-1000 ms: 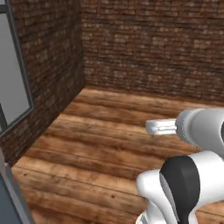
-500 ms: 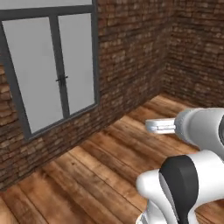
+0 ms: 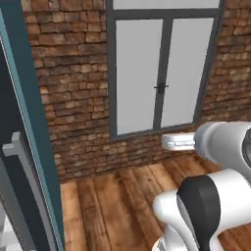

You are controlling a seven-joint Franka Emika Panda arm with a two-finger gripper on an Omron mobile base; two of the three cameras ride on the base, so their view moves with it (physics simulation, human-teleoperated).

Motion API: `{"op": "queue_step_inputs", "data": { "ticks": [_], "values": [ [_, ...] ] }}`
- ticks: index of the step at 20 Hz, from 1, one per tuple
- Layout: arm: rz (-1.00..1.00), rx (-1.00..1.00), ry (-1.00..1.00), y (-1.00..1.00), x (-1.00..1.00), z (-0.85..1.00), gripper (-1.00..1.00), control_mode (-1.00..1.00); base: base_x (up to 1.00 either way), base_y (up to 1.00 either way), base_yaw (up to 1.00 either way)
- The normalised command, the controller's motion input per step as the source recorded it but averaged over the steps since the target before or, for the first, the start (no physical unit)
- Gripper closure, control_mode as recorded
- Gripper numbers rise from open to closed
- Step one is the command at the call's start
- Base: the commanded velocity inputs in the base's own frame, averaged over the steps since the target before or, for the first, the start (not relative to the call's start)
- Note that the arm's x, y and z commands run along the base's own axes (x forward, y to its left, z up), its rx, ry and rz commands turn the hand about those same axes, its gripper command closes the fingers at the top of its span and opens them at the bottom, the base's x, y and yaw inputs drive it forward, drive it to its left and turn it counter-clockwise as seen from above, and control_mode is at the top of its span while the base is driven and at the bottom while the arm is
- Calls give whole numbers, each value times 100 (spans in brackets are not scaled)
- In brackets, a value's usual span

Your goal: Place the chicken drumstick on the counter behind the older chicken drumstick on the same shelf of the fridge to maintain FIFO order. Close the fridge door when finished.

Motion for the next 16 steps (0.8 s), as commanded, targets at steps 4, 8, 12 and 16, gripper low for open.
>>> {"op": "queue_step_inputs", "data": {
  "ticks": [4,8,12,16],
  "values": [
    [0,0,0,0,0,0,-100,100,65,-14,84],
    [0,0,0,0,0,0,-100,100,64,-30,81],
    [0,0,0,0,0,0,-100,100,38,-35,78],
    [0,0,0,0,0,0,-100,100,6,-25,72]
  ]
}}
